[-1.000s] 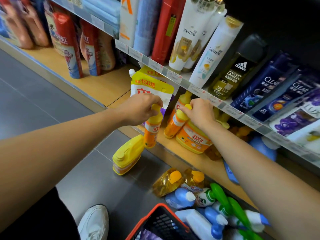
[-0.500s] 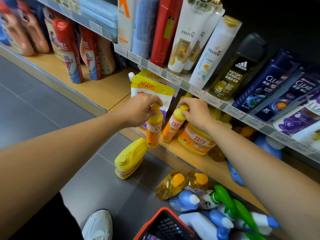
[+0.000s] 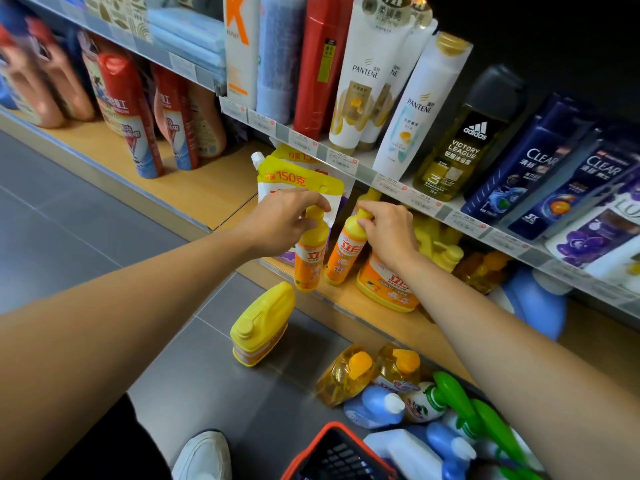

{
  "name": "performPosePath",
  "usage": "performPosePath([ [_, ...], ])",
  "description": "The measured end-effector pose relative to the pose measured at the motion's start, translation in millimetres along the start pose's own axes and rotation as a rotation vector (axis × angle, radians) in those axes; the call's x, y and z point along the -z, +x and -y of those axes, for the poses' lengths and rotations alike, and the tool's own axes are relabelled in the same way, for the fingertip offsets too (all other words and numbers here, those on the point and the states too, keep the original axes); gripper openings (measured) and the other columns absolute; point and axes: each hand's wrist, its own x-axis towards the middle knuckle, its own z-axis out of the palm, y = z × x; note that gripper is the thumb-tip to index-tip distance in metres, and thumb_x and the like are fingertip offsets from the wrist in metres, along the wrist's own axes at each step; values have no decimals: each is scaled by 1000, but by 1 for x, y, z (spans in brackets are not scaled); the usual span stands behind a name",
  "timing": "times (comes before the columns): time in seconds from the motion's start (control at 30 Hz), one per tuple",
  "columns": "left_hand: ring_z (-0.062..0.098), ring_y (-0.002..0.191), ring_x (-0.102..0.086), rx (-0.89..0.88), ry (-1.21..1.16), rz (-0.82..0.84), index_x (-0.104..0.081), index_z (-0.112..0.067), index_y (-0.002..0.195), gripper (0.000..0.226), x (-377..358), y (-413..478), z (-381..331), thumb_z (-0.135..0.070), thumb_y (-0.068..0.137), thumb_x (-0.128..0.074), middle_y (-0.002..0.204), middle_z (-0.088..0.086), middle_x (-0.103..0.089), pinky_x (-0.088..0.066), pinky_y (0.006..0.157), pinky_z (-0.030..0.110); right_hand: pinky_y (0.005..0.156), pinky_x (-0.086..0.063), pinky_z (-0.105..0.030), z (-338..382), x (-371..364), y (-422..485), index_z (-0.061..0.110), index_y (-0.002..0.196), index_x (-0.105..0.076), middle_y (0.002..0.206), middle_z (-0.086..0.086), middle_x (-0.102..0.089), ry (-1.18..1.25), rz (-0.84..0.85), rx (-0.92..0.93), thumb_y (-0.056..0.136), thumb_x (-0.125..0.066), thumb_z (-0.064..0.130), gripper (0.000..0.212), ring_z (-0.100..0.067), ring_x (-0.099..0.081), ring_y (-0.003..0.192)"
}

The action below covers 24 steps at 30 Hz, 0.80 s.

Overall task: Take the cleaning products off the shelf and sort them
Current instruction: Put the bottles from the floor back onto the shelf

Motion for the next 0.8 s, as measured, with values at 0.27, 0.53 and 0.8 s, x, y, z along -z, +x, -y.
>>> performPosePath([
  [0.27,20,111,-60,-68,-92,43,-65,-17,127,31,2,14,-11,-6,98,-63,125,1,-65,-52,95,44,71,-52,-9,-13,-22,-58,16,126,-68,108,9,-64,401,-141,-17,78,-86,23,52,-4,-63,87],
  [0.53,8,109,-61,-128,-285,50,-67,-21,121,28,-3,22,-20,-6,98,-63,118,-9,-66,-50,91,17,87,-55,-19,-6,-45,-64,19,121,-58,112,11,-67,614,113,-69,71,-89,14,58,4,-64,101],
  [0.8,8,104,-69,202,-542,129,-61,-21,131,49,-27,20,-22,-33,86,-79,119,-5,-69,-60,87,28,83,-58,-22,-6,-56,-77,16,116,-66,108,5,-74,762,-76,-116,66,-94,25,58,-6,-69,101],
])
